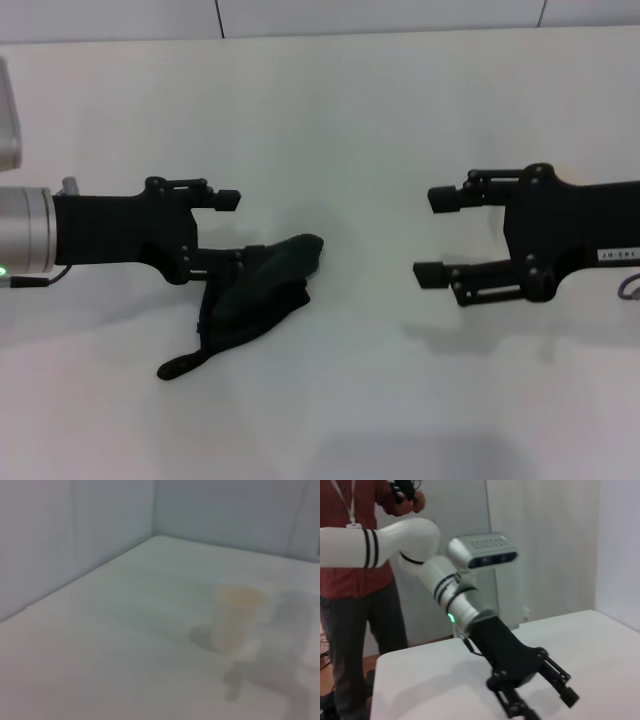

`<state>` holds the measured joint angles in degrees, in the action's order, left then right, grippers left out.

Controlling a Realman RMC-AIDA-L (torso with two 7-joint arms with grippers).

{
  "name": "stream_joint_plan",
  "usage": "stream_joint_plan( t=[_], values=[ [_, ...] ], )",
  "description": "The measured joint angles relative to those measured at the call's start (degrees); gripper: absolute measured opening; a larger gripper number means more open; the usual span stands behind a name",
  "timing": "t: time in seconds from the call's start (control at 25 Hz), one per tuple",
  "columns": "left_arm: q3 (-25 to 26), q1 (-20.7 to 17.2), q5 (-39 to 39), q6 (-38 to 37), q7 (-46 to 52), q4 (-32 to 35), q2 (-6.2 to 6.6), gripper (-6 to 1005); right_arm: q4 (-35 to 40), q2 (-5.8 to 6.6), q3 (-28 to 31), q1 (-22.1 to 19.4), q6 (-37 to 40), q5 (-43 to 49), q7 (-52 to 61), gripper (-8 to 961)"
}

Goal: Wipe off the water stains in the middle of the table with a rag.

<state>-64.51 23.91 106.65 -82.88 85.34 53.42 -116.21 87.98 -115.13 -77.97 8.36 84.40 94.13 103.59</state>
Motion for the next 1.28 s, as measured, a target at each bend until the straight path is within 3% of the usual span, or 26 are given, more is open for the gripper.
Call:
stream_joint_plan(
  t=[0.36,0.68,1.28],
  values=[
    [0.5,0.2,-0.3,-10.9,1.8,6.6,0.56,885,-1.3,0.07,3.4,0.6,-0.5,0.8,0.5,793],
    [7.3,1.4,-0.8,-23.0,3.6,7.9,0.49,882,-2.6,0.16,5.9,2.5,0.8,5.7,2.3,794],
    [7.6,0.4,5.3,-21.5,4.5,9.3,0.32,880,-3.0,0.17,9.4,2.4,3.8,9.0,2.4,793]
  ],
)
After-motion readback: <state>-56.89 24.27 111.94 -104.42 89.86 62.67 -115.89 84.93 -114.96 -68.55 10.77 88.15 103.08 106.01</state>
